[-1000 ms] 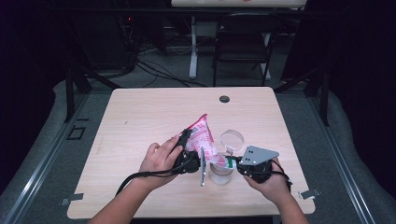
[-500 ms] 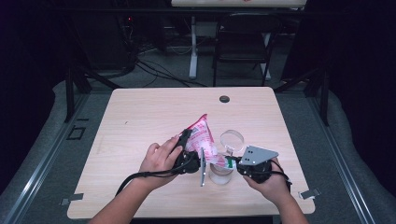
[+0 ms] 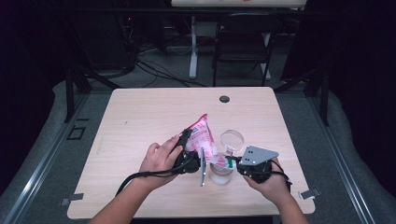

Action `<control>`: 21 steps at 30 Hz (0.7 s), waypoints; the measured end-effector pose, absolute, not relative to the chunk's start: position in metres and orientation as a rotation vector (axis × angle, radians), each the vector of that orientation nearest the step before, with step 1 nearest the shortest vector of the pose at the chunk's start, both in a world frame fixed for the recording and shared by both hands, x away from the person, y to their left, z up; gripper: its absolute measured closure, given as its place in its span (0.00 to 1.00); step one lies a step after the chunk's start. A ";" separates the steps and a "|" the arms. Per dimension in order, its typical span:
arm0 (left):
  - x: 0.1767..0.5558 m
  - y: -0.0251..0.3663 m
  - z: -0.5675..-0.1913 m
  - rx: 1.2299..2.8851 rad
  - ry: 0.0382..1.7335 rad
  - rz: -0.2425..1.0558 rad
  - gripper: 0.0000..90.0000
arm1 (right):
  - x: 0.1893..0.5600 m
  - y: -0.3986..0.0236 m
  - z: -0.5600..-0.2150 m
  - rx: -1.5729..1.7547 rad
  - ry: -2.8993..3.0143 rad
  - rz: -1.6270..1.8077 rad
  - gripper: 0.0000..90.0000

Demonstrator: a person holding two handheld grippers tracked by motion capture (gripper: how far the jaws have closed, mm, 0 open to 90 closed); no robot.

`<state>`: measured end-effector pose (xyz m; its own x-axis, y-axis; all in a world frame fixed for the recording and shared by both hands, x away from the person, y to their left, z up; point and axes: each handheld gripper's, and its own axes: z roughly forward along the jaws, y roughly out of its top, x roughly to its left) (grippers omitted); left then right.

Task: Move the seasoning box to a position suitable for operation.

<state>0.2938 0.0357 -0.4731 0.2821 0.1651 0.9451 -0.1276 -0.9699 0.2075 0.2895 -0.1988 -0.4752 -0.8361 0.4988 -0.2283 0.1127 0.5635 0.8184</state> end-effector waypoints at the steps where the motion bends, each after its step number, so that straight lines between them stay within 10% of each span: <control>1: 0.294 0.036 -0.473 2.309 0.033 1.749 0.72 | 0.289 -0.199 -0.475 0.493 2.362 1.191 1.00; 21: 0.294 0.036 -0.472 2.312 0.030 1.747 0.72 | 0.289 -0.199 -0.475 0.493 2.360 1.194 1.00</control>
